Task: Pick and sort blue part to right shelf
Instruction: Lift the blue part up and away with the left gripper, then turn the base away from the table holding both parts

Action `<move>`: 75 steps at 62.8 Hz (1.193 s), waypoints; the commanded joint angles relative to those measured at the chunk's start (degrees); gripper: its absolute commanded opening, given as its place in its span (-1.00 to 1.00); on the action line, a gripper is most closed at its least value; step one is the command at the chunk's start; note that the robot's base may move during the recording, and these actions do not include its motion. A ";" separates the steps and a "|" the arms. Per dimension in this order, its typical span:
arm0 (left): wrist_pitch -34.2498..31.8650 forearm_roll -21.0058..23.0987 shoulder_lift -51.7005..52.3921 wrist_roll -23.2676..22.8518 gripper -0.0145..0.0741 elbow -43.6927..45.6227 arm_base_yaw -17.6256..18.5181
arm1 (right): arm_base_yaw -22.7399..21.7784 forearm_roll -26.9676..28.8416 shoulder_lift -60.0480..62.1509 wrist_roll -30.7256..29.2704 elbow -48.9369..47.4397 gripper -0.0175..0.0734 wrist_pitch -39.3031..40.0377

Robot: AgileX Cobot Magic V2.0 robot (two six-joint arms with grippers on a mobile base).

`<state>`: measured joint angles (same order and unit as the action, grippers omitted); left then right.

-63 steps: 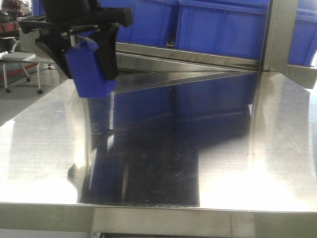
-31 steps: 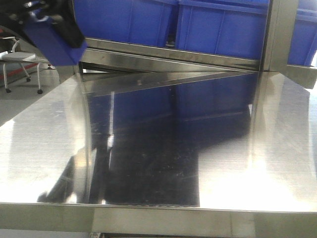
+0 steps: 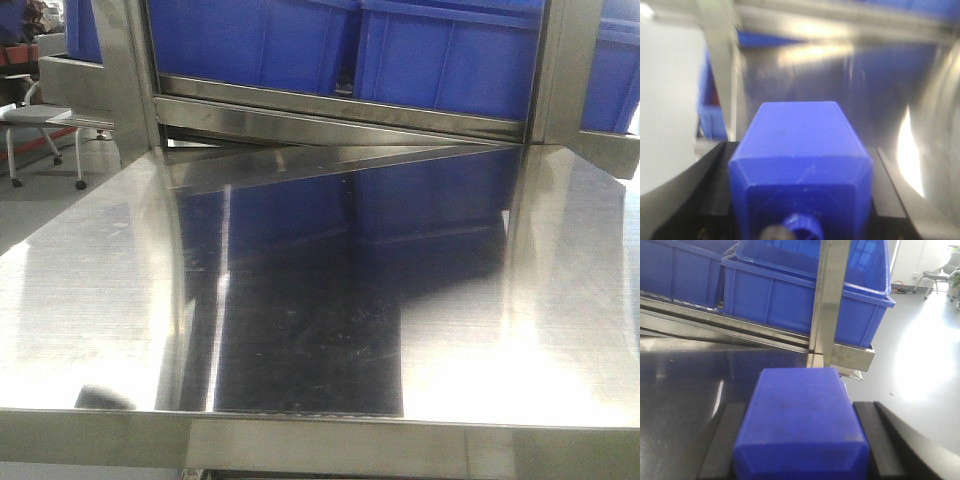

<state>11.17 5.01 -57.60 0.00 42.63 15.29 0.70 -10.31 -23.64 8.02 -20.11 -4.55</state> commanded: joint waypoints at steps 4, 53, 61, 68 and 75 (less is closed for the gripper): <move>-11.17 0.59 8.11 0.00 -0.01 -3.41 -0.82 | -0.35 -0.63 -0.18 -0.39 -1.76 0.24 5.09; -10.62 -3.49 35.65 0.00 -0.01 -13.59 -16.64 | -0.35 -0.63 -0.18 -0.39 -1.76 0.24 5.09; -7.86 -3.96 36.63 0.00 -0.01 -13.59 -15.47 | -0.35 -0.63 -0.18 -0.39 -1.76 0.24 5.09; -6.59 -3.96 36.63 0.00 -0.01 -13.59 -12.57 | -0.35 -0.63 -0.18 -0.39 -1.76 0.24 5.09; -6.01 -3.96 36.63 0.00 -0.01 -13.59 -8.98 | -0.35 -0.63 -0.18 -0.39 -1.76 0.24 5.09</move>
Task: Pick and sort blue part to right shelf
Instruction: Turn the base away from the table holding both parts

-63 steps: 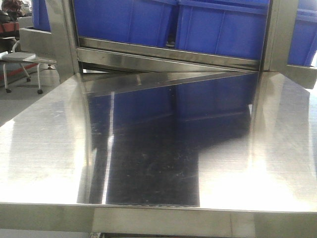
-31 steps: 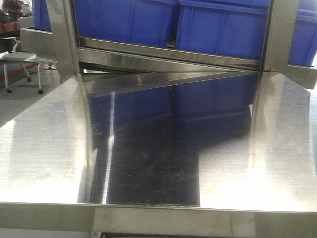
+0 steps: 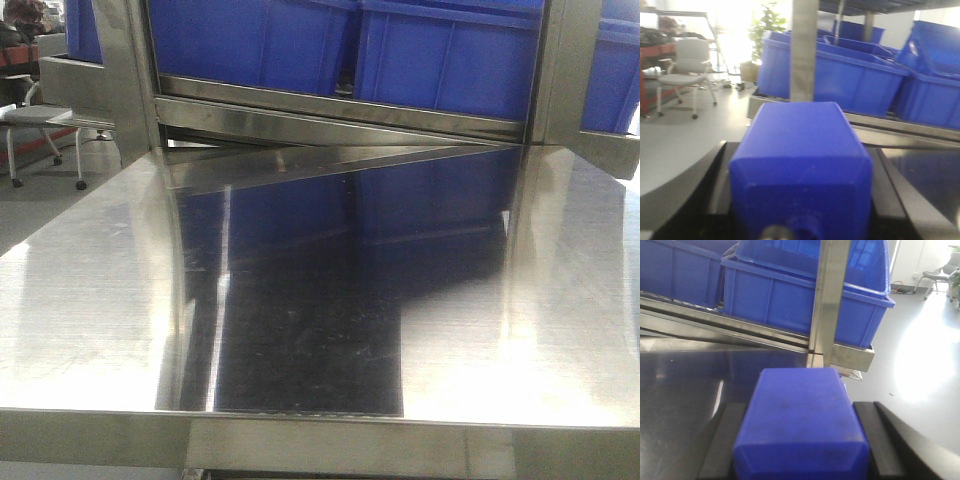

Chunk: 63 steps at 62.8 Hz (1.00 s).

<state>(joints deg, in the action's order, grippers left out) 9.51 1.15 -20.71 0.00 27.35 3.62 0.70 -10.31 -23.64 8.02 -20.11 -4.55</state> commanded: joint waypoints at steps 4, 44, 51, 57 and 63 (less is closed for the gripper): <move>-4.22 -0.10 -0.26 0.00 -0.01 1.69 4.37 | -0.35 -0.63 -0.18 -0.39 -1.76 0.24 5.09; -4.22 -0.10 -0.26 0.00 -0.01 1.69 5.90 | -0.35 -0.63 -0.18 -0.39 -1.76 0.24 5.09; -4.22 -0.10 -0.26 0.00 -0.01 1.69 5.90 | -0.35 -0.63 -0.18 -0.39 -1.76 0.24 5.09; -4.22 -0.10 -0.26 0.00 -0.01 1.69 5.90 | -0.35 -0.63 -0.18 -0.39 -1.76 0.24 5.09; -4.22 -0.10 -0.26 0.00 -0.01 1.69 5.90 | -0.35 -0.63 -0.18 -0.39 -1.76 0.24 5.09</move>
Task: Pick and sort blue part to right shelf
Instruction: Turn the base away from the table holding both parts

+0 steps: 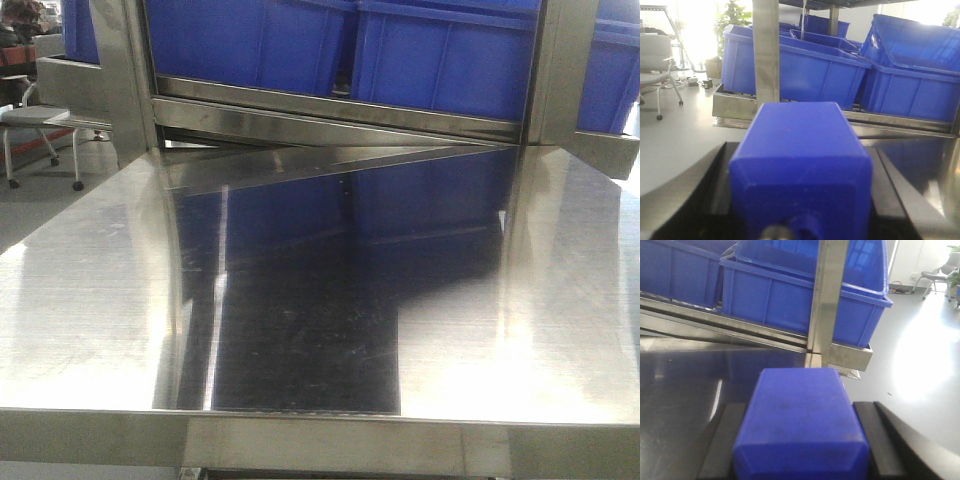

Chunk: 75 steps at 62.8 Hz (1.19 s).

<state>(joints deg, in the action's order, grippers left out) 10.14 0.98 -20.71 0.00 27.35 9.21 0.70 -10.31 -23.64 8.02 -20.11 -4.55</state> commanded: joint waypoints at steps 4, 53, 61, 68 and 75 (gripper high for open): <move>-4.85 0.06 -0.26 0.00 -0.01 1.69 0.31 | -0.35 -0.63 -0.18 -0.39 -1.76 0.24 5.09; -4.85 0.06 -0.26 0.00 -0.01 1.69 0.31 | -0.35 -0.63 -0.18 -0.39 -1.76 0.24 5.09; -4.85 0.06 -0.26 0.00 -0.01 1.69 0.31 | -0.35 -0.63 -0.18 -0.39 -1.76 0.24 5.09; -4.85 0.06 -0.26 0.00 -0.01 1.69 0.31 | -0.35 -0.63 -0.18 -0.39 -1.76 0.24 5.09; -4.85 0.06 -0.26 0.00 -0.01 1.69 0.31 | -0.35 -0.63 -0.18 -0.39 -1.76 0.24 5.09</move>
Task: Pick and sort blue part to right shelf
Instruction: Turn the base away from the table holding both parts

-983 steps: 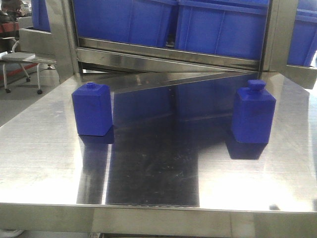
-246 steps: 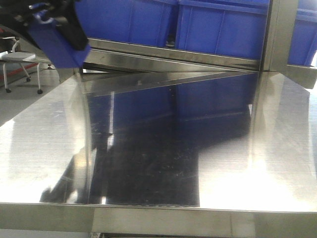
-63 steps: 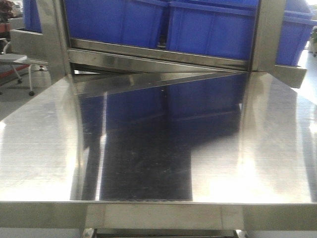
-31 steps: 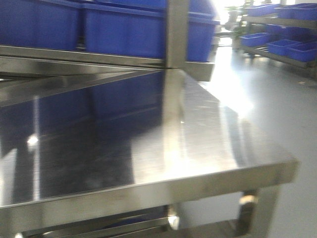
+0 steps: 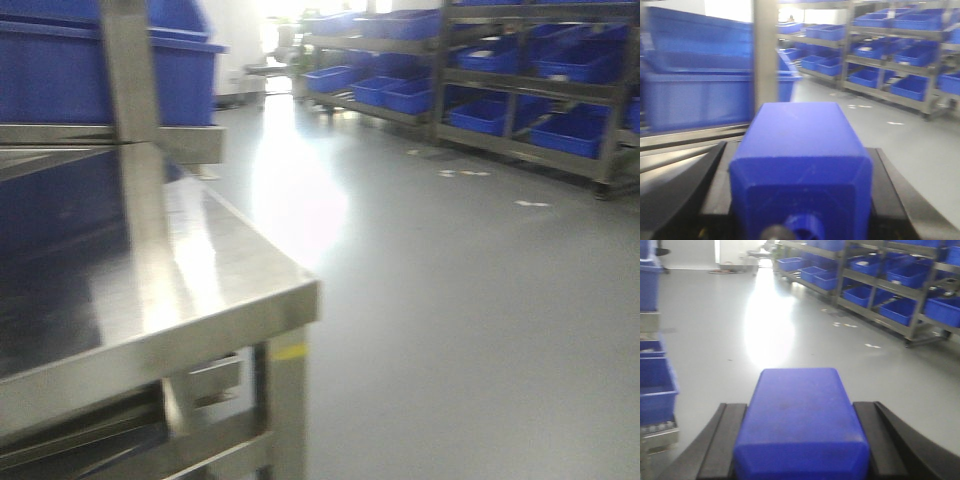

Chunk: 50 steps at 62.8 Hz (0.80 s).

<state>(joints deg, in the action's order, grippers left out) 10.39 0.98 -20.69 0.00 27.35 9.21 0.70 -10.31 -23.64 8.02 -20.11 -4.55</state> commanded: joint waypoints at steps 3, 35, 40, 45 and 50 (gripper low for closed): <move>-5.10 0.06 -0.27 0.00 -0.01 1.69 0.31 | -0.35 -0.63 -0.18 -0.39 -1.76 0.24 5.09; -5.10 0.06 -0.27 0.00 -0.01 1.69 0.31 | -0.35 -0.63 -0.18 -0.39 -1.76 0.24 5.09; -5.10 0.06 -0.27 0.00 -0.01 1.69 0.31 | -0.35 -0.63 -0.18 -0.39 -1.76 0.24 5.09; -5.10 0.06 -0.27 0.00 -0.01 1.69 0.31 | -0.35 -0.63 -0.18 -0.39 -1.76 0.24 5.09; -5.10 0.06 -0.27 0.00 -0.01 1.69 0.31 | -0.35 -0.63 -0.18 -0.39 -1.76 0.24 5.09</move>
<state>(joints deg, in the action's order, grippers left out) 10.39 0.98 -20.69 0.00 27.35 9.21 0.70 -10.31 -23.64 8.02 -20.11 -4.55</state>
